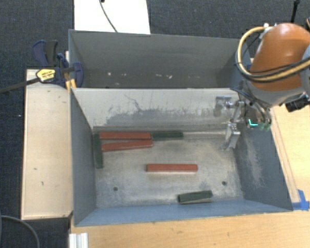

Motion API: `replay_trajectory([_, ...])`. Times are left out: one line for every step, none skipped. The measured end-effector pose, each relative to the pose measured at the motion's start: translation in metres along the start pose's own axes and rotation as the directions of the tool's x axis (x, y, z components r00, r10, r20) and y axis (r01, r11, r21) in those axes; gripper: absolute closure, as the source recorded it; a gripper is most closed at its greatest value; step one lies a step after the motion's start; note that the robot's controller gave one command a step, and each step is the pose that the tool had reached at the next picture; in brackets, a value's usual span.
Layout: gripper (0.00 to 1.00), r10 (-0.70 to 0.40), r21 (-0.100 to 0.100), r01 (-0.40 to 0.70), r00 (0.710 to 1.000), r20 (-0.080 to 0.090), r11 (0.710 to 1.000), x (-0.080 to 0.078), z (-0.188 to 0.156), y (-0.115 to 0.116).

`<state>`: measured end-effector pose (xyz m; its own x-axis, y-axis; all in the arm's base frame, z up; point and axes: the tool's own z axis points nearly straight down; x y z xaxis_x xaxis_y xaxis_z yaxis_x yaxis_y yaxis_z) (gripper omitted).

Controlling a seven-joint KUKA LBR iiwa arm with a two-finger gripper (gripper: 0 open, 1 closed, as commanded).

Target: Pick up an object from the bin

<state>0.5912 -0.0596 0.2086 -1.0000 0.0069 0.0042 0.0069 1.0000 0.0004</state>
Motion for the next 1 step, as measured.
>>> replay_trajectory([0.0, -0.08, 0.003, 0.08, 0.997, 0.014, 0.997, 0.0542, -0.0744, -0.0168])
